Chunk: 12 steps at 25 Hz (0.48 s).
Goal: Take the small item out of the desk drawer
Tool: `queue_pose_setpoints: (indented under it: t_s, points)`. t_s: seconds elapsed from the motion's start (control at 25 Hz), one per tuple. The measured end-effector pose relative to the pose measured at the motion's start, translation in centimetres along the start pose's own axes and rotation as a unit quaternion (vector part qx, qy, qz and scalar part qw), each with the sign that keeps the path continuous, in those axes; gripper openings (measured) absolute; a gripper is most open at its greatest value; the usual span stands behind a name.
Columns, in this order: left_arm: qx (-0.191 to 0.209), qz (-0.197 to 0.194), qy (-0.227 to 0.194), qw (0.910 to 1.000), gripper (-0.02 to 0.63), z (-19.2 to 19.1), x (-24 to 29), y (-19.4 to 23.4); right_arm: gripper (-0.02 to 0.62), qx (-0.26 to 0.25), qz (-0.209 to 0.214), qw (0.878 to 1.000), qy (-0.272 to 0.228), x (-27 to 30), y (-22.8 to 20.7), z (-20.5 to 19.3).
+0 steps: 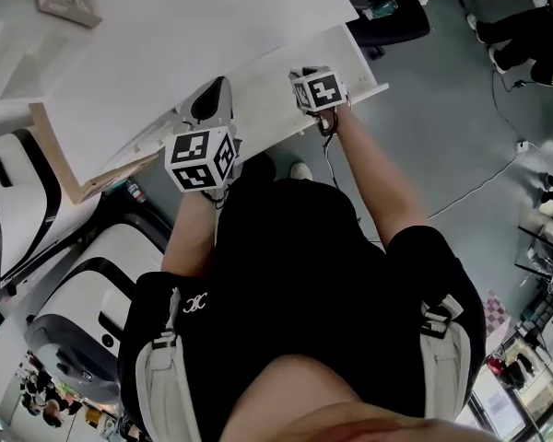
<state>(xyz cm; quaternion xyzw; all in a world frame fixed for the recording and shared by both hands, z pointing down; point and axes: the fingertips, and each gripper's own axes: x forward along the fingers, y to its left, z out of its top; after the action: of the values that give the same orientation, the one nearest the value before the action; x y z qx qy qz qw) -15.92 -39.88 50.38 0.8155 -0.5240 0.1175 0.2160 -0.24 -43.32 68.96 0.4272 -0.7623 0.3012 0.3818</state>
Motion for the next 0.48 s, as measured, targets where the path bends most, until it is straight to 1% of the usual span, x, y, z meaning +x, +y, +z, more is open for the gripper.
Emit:
queue_pose_setpoints:
  t_s: [0.12,0.2,0.32,0.48]
  points:
    - [0.007,-0.005,-0.008,0.9999,0.015,0.8,0.3,-1.5,0.097,-0.01,-0.01,0.997,-0.075,-3.1,0.0,2.7]
    - [0.011,-0.007,-0.017,0.9998,0.015,1.4,0.3,-2.5,0.097,-0.023,-0.02,0.992,-0.124,-5.5,0.0,4.6]
    - [0.02,-0.009,-0.026,0.9994,0.015,2.1,0.1,-4.1,0.097,-0.047,-0.036,0.979,-0.197,-10.0,0.3,7.3]
    - [0.026,-0.002,-0.038,0.9989,0.014,2.9,-0.3,-5.7,0.097,-0.063,-0.042,0.957,-0.282,-16.2,0.8,10.2]
